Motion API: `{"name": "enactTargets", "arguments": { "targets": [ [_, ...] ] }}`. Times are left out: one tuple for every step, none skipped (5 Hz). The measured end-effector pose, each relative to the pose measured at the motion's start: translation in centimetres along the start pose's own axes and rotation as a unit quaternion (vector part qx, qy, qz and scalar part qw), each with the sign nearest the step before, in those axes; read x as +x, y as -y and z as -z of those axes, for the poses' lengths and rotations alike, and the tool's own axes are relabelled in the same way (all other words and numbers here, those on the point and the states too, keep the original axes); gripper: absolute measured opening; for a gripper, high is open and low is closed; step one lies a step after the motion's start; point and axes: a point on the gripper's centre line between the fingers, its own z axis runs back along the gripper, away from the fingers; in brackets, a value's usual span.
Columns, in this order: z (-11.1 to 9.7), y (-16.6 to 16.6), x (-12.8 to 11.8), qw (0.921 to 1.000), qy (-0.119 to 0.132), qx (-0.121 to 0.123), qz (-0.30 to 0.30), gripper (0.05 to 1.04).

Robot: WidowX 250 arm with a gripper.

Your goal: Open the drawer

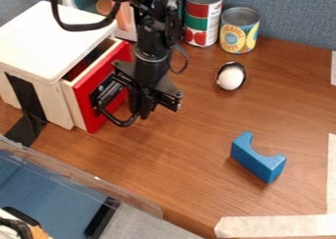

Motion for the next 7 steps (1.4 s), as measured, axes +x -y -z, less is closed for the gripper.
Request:
{"name": "enactTargets", "arguments": {
  "targets": [
    [-0.4,1.2,0.2,0.9997,-0.006,-0.022,-0.002,0.122],
    [-0.1,2.1,0.5,0.9989,-0.009,-0.044,-0.01,0.122],
    [-0.4,3.4,0.9,0.9962,-0.007,-0.085,-0.02,0.122],
    [-0.4,4.4,1.5,0.9932,-0.016,-0.11,-0.036,0.122],
    [-0.7,4.9,1.9,0.991,-0.012,-0.126,-0.045,0.122],
    [-0.9,5.2,2.0,0.9893,-0.012,-0.136,-0.052,0.122],
    [-1.1,5.6,1.9,0.9874,-0.016,-0.149,-0.052,0.122]
  ]
}}
